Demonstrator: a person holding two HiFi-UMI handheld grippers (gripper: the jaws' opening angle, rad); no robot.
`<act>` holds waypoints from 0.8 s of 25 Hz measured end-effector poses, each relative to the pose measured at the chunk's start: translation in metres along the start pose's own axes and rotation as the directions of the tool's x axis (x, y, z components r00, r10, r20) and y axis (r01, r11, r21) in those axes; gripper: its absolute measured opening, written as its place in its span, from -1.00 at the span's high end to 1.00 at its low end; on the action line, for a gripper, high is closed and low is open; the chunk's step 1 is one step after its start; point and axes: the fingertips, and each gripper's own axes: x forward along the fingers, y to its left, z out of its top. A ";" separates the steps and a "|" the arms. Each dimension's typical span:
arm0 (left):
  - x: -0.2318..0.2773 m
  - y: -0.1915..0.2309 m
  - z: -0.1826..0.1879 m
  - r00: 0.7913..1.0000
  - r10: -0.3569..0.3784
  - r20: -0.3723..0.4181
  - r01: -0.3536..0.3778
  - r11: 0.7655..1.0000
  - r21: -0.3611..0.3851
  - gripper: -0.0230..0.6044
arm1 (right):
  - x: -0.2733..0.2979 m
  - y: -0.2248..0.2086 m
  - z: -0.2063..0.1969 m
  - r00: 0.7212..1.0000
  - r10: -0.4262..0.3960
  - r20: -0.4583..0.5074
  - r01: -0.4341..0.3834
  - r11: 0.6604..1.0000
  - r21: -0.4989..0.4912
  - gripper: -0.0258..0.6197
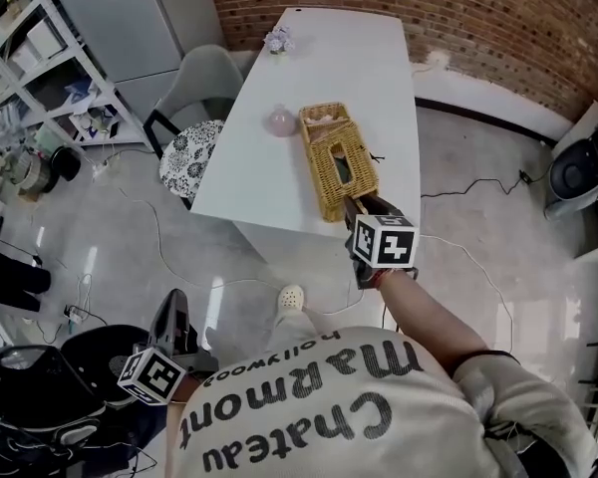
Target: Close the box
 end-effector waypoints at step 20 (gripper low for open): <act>0.003 0.001 -0.009 1.000 -0.005 -0.007 0.005 1.000 -0.004 0.92 | 0.002 -0.022 -0.017 1.000 -0.004 0.023 -0.001 0.979 0.205 0.38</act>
